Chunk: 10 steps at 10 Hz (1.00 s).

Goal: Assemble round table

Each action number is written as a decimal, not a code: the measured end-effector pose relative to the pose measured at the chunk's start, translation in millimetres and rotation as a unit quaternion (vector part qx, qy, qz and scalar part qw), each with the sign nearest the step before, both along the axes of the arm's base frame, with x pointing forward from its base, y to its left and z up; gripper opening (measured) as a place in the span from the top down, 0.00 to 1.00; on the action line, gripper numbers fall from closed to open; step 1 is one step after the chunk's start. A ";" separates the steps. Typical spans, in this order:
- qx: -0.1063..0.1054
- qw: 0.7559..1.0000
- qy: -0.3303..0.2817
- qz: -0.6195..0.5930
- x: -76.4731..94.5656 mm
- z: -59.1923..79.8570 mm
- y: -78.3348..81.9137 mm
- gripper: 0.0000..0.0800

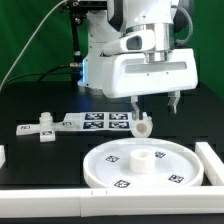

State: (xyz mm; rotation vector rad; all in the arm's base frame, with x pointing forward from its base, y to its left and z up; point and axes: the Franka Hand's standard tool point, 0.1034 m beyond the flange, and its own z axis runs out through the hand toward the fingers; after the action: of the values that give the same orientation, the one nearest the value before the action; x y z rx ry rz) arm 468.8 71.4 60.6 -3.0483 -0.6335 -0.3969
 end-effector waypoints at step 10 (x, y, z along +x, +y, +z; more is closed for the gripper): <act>0.060 0.943 0.093 -0.315 -16.2 -14.7 -28.4 0.19</act>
Offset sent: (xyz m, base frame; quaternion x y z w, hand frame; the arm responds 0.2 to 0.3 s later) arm -0.0240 -0.0328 -0.0159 -0.0673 -0.0651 0.3775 0.9212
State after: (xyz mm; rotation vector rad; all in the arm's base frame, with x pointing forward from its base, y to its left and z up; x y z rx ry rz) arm 452.5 43.0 46.0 -3.0388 0.3792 -0.1275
